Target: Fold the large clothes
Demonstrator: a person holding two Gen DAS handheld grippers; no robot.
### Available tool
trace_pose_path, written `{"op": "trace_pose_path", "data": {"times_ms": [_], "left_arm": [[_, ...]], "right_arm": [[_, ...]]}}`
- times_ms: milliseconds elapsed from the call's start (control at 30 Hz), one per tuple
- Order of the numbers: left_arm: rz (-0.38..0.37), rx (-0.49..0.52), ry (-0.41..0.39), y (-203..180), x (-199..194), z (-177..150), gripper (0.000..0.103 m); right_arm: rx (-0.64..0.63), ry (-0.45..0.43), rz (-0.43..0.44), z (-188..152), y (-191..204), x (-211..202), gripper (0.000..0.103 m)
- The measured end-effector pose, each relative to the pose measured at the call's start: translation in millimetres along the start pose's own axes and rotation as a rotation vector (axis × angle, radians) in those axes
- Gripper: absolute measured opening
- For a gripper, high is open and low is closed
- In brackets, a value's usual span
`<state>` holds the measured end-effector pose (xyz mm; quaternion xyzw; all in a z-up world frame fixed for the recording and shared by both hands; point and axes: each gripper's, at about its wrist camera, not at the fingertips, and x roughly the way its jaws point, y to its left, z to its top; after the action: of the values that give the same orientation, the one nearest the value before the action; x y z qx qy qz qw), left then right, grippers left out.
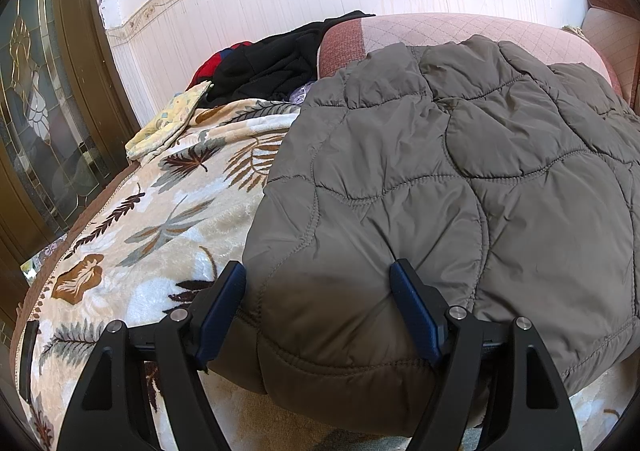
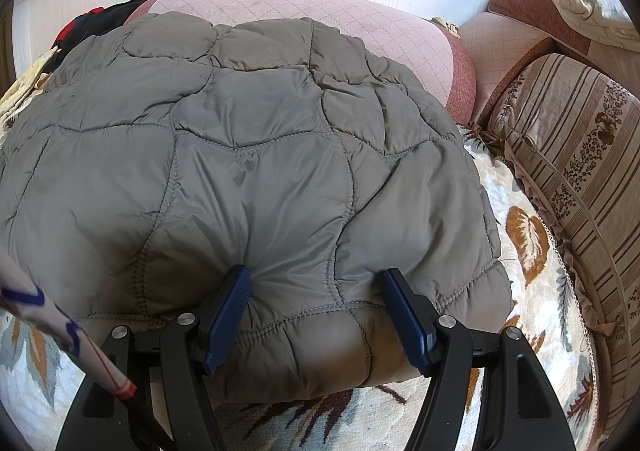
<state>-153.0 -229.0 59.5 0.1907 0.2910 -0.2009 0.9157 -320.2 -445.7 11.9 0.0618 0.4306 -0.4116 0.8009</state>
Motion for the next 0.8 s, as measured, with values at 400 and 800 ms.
{"op": "trace_pose_path", "data": {"times_ms": [400, 800], "left_arm": [[0.0, 0.0, -0.001, -0.3, -0.3, -0.3, 0.075], [-0.009, -0.014, 0.006, 6.5, -0.3, 4.0, 0.078]], "right_arm": [[-0.002, -0.001, 0.0, -0.8, 0.3, 0.3, 0.073], [0.001, -0.002, 0.015, -0.8, -0.4, 0.4, 0.073]]}}
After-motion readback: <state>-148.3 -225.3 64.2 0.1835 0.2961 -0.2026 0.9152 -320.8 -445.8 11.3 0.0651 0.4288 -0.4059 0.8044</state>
